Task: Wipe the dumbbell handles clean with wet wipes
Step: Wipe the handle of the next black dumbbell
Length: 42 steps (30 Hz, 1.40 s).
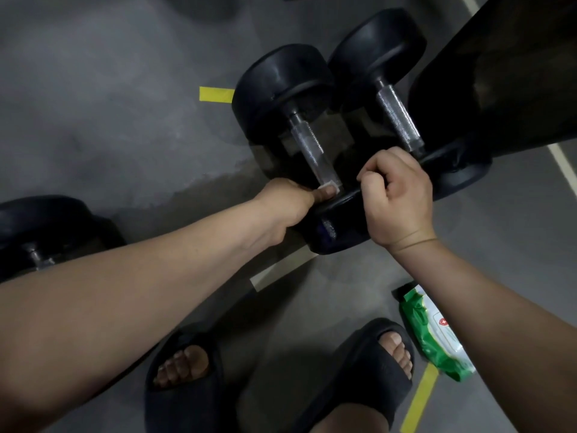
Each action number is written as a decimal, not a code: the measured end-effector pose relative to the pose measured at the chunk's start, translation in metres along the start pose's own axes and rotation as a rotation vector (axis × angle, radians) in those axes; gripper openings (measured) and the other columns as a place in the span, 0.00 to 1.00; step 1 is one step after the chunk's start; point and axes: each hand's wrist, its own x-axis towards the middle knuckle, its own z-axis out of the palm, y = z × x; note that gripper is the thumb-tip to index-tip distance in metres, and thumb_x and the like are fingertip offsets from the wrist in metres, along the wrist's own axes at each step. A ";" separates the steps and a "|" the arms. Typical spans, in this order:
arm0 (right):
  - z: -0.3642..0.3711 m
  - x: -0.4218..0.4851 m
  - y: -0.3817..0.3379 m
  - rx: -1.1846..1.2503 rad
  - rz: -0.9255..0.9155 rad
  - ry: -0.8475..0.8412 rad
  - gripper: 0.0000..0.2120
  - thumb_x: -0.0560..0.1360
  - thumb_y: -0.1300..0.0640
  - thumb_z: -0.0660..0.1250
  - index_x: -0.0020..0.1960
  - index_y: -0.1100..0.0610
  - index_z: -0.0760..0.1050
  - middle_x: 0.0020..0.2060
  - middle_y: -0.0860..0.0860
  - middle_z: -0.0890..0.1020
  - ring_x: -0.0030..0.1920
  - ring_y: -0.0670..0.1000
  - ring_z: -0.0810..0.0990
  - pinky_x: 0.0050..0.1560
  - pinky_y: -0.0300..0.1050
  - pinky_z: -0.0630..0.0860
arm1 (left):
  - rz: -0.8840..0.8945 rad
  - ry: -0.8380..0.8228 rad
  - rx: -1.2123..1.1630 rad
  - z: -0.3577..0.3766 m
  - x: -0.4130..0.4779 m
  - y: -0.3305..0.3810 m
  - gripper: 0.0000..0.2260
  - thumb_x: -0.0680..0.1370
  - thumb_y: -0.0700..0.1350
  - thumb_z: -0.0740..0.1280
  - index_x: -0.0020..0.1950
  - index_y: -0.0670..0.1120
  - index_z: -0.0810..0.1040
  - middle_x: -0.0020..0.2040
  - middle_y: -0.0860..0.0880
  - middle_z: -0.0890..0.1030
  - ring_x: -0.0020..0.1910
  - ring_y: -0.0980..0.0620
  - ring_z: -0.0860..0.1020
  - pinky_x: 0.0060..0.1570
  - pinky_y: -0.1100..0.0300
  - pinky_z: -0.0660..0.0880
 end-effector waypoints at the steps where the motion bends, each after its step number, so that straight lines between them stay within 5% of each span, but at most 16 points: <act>1: 0.000 0.000 0.000 -0.002 -0.001 0.000 0.09 0.71 0.56 0.59 0.37 0.57 0.75 0.36 0.48 0.76 0.42 0.51 0.75 0.42 0.47 0.72 | -0.002 -0.007 -0.008 0.002 0.000 0.001 0.14 0.72 0.54 0.78 0.48 0.45 0.85 0.41 0.48 0.87 0.43 0.49 0.86 0.51 0.52 0.83; 7: 0.000 0.001 -0.002 -0.002 0.004 0.001 0.09 0.71 0.56 0.59 0.37 0.57 0.75 0.36 0.48 0.76 0.42 0.51 0.76 0.42 0.44 0.71 | -0.022 0.067 -0.245 0.000 0.010 0.011 0.13 0.73 0.49 0.78 0.51 0.42 0.84 0.44 0.44 0.87 0.43 0.44 0.86 0.49 0.45 0.83; 10: -0.001 0.001 -0.002 -0.010 0.014 -0.006 0.10 0.71 0.55 0.58 0.36 0.57 0.75 0.36 0.48 0.76 0.42 0.51 0.76 0.42 0.44 0.71 | 0.008 0.138 -0.441 -0.015 0.018 0.028 0.13 0.73 0.52 0.77 0.49 0.44 0.82 0.43 0.49 0.85 0.42 0.49 0.83 0.45 0.54 0.80; 17: -0.002 0.000 -0.004 -0.017 0.021 -0.020 0.10 0.71 0.54 0.58 0.37 0.56 0.74 0.36 0.48 0.76 0.43 0.50 0.75 0.42 0.44 0.71 | 0.003 0.104 -0.205 0.004 0.002 0.011 0.12 0.70 0.46 0.80 0.50 0.43 0.85 0.42 0.45 0.87 0.39 0.48 0.86 0.43 0.50 0.84; 20: -0.001 0.001 -0.004 -0.021 0.019 -0.022 0.10 0.71 0.54 0.58 0.37 0.57 0.75 0.36 0.48 0.76 0.43 0.50 0.75 0.42 0.44 0.70 | 0.030 0.161 -0.394 -0.003 0.015 0.022 0.16 0.67 0.46 0.82 0.51 0.43 0.84 0.43 0.46 0.87 0.40 0.46 0.86 0.46 0.46 0.84; 24: -0.002 0.000 -0.005 -0.030 0.026 -0.024 0.11 0.71 0.54 0.57 0.37 0.57 0.75 0.36 0.48 0.76 0.43 0.51 0.75 0.42 0.45 0.71 | 0.060 0.326 -0.544 -0.017 0.031 0.041 0.19 0.67 0.53 0.82 0.49 0.44 0.84 0.36 0.50 0.84 0.29 0.55 0.80 0.33 0.63 0.78; 28: -0.004 0.001 -0.007 -0.060 0.046 -0.069 0.11 0.71 0.52 0.57 0.37 0.55 0.74 0.37 0.47 0.75 0.44 0.50 0.75 0.43 0.44 0.70 | 0.054 0.384 -0.609 -0.011 0.033 0.039 0.23 0.66 0.60 0.80 0.49 0.43 0.84 0.46 0.45 0.86 0.47 0.49 0.83 0.49 0.54 0.82; 34: -0.007 0.015 -0.010 -0.145 0.100 -0.318 0.08 0.72 0.49 0.62 0.39 0.50 0.78 0.40 0.45 0.74 0.51 0.48 0.73 0.50 0.40 0.68 | 0.153 0.295 -0.615 -0.013 0.040 0.027 0.13 0.80 0.45 0.66 0.35 0.46 0.76 0.25 0.56 0.75 0.24 0.63 0.74 0.31 0.66 0.72; 36: -0.010 0.023 -0.014 -0.168 0.099 -0.385 0.07 0.72 0.50 0.64 0.41 0.50 0.79 0.40 0.45 0.76 0.48 0.48 0.76 0.51 0.44 0.72 | 0.153 0.276 -0.644 -0.014 0.039 0.025 0.12 0.80 0.42 0.69 0.36 0.46 0.77 0.26 0.56 0.76 0.25 0.62 0.74 0.31 0.67 0.72; 39: -0.006 0.039 -0.023 -0.135 0.127 -0.366 0.04 0.73 0.54 0.66 0.44 0.53 0.80 0.41 0.47 0.81 0.44 0.46 0.78 0.49 0.42 0.75 | 0.156 0.302 -0.725 -0.017 0.037 0.032 0.09 0.76 0.42 0.75 0.38 0.44 0.79 0.30 0.51 0.80 0.27 0.59 0.77 0.33 0.65 0.76; 42: 0.009 0.055 -0.030 -0.146 0.048 -0.320 0.06 0.74 0.56 0.67 0.47 0.55 0.81 0.44 0.51 0.81 0.48 0.50 0.79 0.51 0.43 0.73 | 0.117 0.274 -0.814 -0.015 0.036 0.035 0.12 0.69 0.45 0.81 0.45 0.41 0.83 0.40 0.45 0.86 0.40 0.46 0.86 0.44 0.47 0.84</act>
